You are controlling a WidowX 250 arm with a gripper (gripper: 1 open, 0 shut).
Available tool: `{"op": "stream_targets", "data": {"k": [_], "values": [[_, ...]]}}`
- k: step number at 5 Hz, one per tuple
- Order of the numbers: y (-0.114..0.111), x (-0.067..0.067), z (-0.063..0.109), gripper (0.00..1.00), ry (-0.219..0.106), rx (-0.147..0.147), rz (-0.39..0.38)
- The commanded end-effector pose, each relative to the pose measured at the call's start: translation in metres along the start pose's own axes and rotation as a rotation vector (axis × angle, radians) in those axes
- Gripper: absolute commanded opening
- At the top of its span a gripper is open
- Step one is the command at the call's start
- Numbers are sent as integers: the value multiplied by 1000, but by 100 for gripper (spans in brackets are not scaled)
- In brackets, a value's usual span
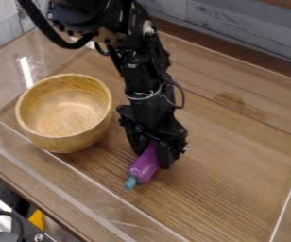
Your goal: Put the purple eggplant in the brown bowl
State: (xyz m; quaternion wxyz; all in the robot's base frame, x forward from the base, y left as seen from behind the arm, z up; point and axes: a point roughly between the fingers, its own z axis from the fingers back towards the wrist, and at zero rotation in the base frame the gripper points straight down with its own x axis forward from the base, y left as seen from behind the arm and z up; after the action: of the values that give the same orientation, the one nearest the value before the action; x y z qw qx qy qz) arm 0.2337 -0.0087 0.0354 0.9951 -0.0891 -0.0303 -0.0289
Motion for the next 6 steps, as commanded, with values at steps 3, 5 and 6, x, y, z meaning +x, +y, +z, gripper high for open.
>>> {"op": "stream_targets", "data": {"k": [3,5,6], "values": [[1,8,25,0,-50,0,3],[2,6,32,0,-43,-3,9],[3,5,37,0,-40,-2,11]]}}
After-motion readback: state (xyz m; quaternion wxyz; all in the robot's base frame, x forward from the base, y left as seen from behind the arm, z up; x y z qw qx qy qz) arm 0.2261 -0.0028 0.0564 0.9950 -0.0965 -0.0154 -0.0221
